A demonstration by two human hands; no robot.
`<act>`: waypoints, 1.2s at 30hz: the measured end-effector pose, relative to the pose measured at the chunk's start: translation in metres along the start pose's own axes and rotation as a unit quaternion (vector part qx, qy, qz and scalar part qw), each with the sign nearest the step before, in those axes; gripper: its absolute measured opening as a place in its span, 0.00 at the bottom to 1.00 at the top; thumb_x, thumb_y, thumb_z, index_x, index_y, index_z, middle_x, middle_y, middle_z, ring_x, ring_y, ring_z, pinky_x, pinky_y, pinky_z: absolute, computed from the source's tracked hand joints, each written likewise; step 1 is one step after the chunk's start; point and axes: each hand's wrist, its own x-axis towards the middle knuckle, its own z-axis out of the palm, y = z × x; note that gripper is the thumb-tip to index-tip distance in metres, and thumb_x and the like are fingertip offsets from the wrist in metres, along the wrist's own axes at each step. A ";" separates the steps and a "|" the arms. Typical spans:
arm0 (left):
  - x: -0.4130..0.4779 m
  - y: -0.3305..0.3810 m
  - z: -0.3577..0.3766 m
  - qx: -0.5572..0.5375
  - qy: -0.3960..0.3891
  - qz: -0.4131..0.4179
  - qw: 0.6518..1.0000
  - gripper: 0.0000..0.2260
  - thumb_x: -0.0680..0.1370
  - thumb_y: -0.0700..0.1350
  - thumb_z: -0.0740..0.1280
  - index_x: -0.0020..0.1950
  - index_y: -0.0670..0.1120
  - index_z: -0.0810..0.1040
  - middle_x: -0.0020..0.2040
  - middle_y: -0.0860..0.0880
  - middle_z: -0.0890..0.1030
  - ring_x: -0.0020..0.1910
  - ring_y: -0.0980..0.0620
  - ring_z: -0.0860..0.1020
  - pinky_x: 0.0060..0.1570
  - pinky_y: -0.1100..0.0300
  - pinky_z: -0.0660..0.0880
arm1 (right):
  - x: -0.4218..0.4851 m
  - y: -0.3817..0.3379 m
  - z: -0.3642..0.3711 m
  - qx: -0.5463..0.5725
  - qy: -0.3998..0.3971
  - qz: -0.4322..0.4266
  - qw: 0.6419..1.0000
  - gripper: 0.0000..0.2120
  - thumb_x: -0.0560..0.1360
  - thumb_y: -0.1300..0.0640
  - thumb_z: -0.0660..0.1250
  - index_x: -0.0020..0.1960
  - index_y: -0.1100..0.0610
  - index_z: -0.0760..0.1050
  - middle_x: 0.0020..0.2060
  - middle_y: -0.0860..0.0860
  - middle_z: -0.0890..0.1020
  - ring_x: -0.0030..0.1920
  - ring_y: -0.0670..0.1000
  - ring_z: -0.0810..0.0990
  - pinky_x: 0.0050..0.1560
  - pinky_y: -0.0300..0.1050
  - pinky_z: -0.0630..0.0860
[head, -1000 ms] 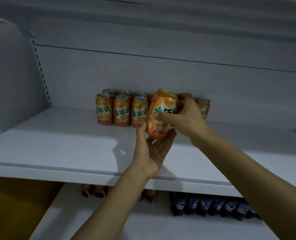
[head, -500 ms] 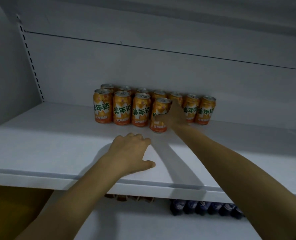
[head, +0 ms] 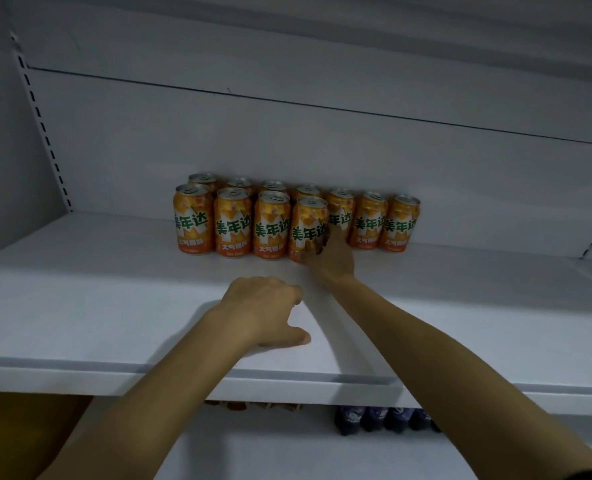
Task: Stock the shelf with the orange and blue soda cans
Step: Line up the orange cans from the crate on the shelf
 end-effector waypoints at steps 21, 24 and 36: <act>-0.070 0.053 -0.044 0.032 0.001 -0.105 0.994 0.28 0.73 0.65 0.65 0.69 0.52 0.68 0.62 0.52 0.76 0.59 0.49 0.74 0.52 0.52 0.74 | -0.118 -0.047 -0.137 -0.306 -0.275 -0.142 0.900 0.41 0.70 0.44 0.73 0.74 0.58 0.59 0.72 0.55 0.66 0.69 0.56 0.68 0.64 0.47 0.68; -0.120 0.066 -0.044 -0.019 -0.004 -0.135 0.991 0.28 0.72 0.65 0.66 0.68 0.52 0.69 0.59 0.53 0.78 0.54 0.51 0.76 0.52 0.52 0.75 | -0.159 -0.051 -0.145 -0.284 -0.308 -0.185 0.889 0.42 0.70 0.45 0.73 0.75 0.58 0.57 0.73 0.54 0.64 0.70 0.56 0.66 0.65 0.47 0.66; -0.303 0.073 0.063 -0.002 -0.136 -0.300 0.944 0.32 0.74 0.65 0.63 0.73 0.52 0.63 0.62 0.50 0.77 0.57 0.48 0.76 0.44 0.55 0.74 | -0.314 -0.020 -0.044 -0.283 -0.427 -0.280 0.812 0.43 0.68 0.42 0.74 0.74 0.55 0.56 0.66 0.57 0.69 0.62 0.58 0.72 0.58 0.55 0.74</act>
